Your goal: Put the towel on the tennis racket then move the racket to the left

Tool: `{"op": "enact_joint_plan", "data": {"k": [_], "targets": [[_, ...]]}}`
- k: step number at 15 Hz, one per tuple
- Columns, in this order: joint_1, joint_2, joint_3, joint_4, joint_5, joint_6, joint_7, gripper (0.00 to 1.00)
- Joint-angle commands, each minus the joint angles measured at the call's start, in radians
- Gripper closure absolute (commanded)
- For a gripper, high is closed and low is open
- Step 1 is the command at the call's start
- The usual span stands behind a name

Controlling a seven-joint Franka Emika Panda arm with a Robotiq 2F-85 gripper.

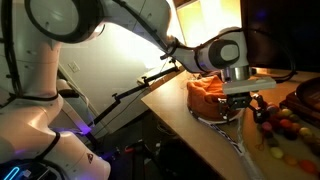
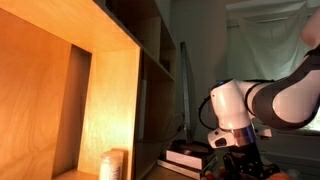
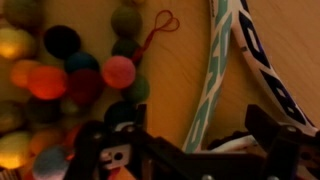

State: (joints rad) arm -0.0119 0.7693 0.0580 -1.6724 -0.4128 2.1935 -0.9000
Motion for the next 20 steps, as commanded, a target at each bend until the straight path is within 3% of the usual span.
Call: {"op": "enact_joint_plan", "data": {"k": [1, 8, 18, 20], "targets": [[-0.007, 0.000, 0.007, -0.025, -0.025, 0.075, -0.094, 0.00], [0.001, 0.010, -0.004, -0.042, -0.026, 0.135, -0.203, 0.00], [0.026, 0.013, -0.029, -0.046, -0.062, 0.151, -0.168, 0.00], [0.040, 0.019, -0.042, -0.038, -0.071, 0.146, -0.138, 0.26]]}}
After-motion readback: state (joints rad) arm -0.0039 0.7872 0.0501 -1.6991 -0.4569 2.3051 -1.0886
